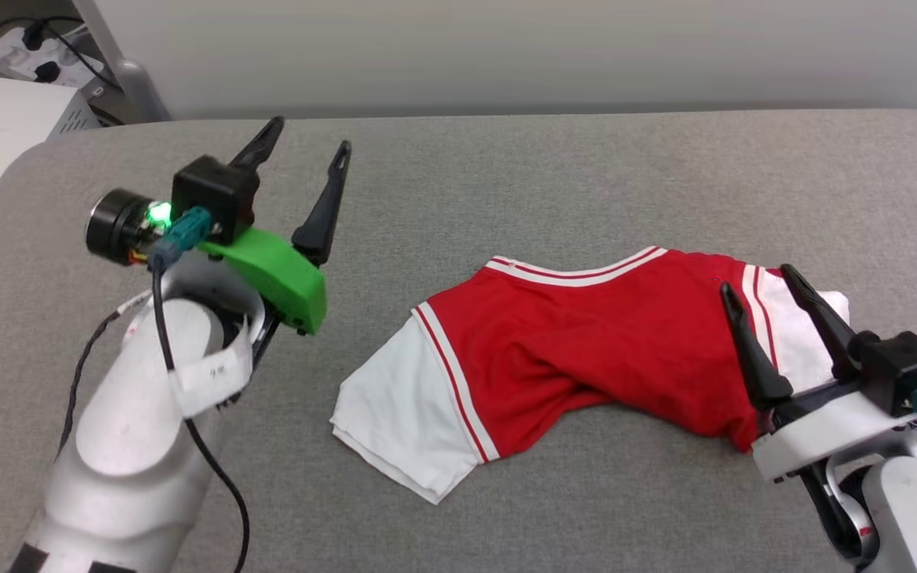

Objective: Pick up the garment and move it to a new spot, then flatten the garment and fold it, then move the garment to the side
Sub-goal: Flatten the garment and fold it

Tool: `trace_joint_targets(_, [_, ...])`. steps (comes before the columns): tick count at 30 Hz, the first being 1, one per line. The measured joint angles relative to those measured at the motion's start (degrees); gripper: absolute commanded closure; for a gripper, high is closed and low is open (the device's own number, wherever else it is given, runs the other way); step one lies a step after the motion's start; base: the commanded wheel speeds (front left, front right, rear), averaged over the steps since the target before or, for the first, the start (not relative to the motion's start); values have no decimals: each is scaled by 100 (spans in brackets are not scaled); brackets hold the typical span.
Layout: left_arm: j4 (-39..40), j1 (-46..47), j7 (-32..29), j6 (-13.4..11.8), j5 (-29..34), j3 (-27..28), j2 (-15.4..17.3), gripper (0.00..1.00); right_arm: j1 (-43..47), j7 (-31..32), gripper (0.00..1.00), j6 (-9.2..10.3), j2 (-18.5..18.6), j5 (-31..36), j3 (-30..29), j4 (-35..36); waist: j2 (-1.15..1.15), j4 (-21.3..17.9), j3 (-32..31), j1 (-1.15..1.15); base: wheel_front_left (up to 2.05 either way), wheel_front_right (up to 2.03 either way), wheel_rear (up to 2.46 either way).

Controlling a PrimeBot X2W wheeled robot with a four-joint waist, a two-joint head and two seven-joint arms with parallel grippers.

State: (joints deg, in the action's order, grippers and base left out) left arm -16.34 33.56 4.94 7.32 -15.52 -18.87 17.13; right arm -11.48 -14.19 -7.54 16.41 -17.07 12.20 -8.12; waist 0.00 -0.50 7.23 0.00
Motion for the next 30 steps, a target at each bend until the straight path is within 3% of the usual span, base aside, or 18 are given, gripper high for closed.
trace_joint_targets(9, [-221, 1068, -2674, 0, -1916, -2048, 864, 0, 565, 241, 0, 0, -410, 369, -755, 608, 0, -326, 265, 0, 0, 0, 0])
trace_joint_targets(12, [-130, 1232, -3659, 2, -2626, -2873, 1324, 0, 620, 290, 0, 0, -493, 434, -890, 739, 0, -452, 401, 0, 0, 0, 0])
trace_joint_targets(20, [43, 1311, -4472, 1, -3429, -3875, 2037, 0, 653, 293, 0, 0, -547, 472, -1060, 868, 0, -575, 677, 0, 0, 0, 0])
trace_joint_targets(29, [-300, 1306, -4542, 1, -3834, -4421, 2108, 0, 594, 293, 0, 0, -608, 472, -1068, 851, 0, -600, 920, 0, 0, 0, 0])
trace_joint_targets(30, [-335, 1324, -4512, 1, -3849, -4451, 2103, 25, 575, 292, 0, 0, -611, 472, -1067, 845, 0, -604, 937, 0, 0, 0, 0])
